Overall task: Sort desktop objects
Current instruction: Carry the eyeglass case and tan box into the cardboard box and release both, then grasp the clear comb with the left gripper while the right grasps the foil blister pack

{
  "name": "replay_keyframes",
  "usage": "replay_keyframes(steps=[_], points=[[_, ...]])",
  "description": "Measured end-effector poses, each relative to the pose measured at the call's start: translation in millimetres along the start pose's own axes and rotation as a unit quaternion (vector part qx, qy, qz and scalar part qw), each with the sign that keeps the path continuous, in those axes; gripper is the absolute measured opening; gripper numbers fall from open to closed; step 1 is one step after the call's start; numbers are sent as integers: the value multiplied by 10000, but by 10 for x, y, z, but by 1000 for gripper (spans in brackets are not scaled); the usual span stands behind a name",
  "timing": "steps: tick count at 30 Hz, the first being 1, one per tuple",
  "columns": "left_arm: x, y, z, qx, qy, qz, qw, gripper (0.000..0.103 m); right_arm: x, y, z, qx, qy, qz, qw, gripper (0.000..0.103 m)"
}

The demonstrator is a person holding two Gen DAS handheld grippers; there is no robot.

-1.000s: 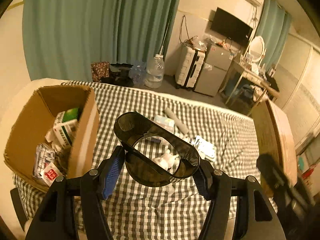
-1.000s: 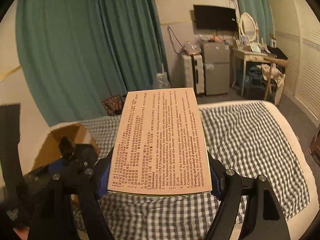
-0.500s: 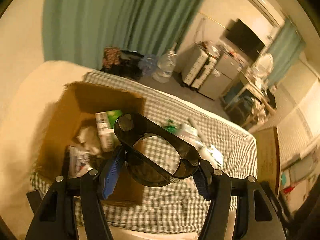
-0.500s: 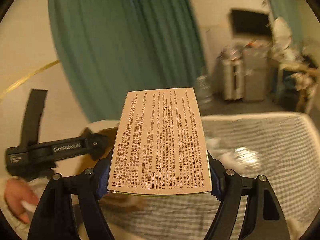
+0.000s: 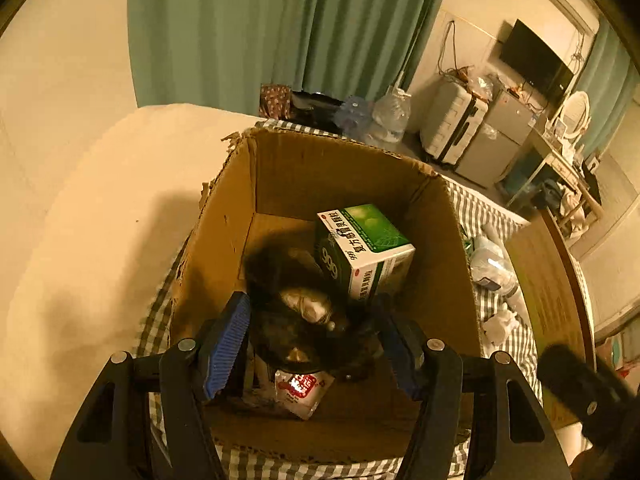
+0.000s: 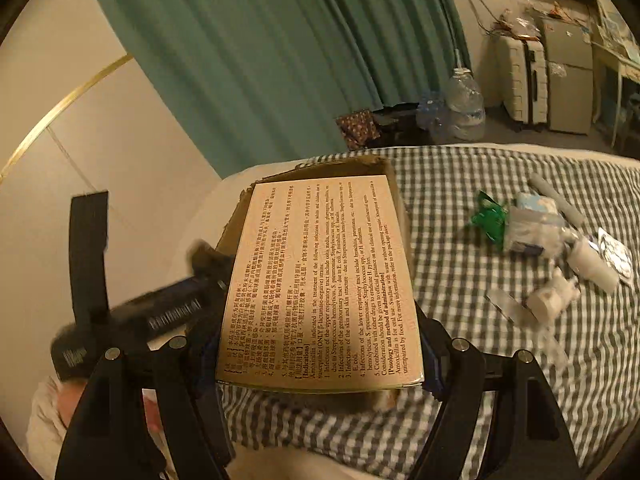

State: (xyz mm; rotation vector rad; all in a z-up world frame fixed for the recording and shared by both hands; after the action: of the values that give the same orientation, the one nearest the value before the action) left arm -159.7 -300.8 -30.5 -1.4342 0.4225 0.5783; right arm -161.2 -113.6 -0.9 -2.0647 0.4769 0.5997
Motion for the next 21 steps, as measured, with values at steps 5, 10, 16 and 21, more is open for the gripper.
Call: replay_keyframes(steps=[5, 10, 16, 21], points=[[18, 43, -119, -403, -98, -291, 9987, 92, -143, 153, -155, -192, 231, 342, 9990, 93], [37, 5, -170, -451, -182, -326, 9983, 92, -210, 22, -108, -335, 305, 589, 9972, 96], [145, -153, 185, -425, -30, -217, 9989, 92, -209, -432, 464, 233, 203, 849, 9959, 96], [277, -291, 843, -148, 522, -41, 9985, 92, -168, -979, 1237, 885, 294, 1132, 9892, 96]])
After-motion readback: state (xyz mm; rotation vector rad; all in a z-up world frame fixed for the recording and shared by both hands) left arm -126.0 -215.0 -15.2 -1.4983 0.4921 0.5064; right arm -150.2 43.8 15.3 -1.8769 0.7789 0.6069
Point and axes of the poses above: each gripper's, at about its wrist camera, not at the fingertips, and y roughly the way its jaws point, z to its right, x to its underside, the point moved 6 cm from there along y, roughly the way its jaws point, and after that the axes turned 8 degrees about y, right-handed, at the moved point
